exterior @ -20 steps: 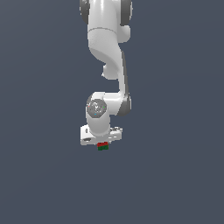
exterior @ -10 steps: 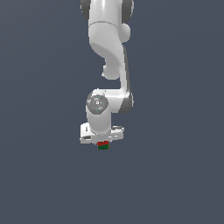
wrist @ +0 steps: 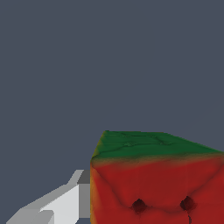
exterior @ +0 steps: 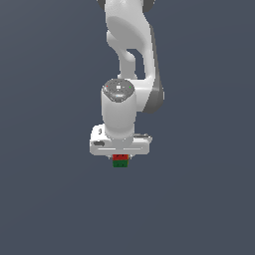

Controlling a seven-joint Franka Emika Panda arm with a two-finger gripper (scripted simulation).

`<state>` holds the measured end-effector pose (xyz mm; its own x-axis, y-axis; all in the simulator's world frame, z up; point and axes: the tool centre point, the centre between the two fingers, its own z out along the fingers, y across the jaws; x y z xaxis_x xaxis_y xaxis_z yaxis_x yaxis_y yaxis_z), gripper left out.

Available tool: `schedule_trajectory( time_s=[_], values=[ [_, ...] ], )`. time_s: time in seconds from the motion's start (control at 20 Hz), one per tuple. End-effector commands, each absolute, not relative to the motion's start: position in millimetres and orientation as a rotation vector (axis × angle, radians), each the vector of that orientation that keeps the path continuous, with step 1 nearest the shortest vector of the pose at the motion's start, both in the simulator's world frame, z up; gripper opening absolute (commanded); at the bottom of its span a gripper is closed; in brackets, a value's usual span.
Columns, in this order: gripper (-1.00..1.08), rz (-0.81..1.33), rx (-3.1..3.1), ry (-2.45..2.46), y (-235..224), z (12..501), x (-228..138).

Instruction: Pick up the object and move it to a goal position.

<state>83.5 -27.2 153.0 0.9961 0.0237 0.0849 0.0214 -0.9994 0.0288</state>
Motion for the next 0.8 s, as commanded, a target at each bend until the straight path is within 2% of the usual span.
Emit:
schedule_trajectory(
  time_s=[0.0, 0.75],
  values=[
    [-1.0, 0.177, 3.101, -0.026, -20, 189, 91],
    [-1.0, 0.393, 3.003, -0.379, 16, 394, 121]
  ],
)
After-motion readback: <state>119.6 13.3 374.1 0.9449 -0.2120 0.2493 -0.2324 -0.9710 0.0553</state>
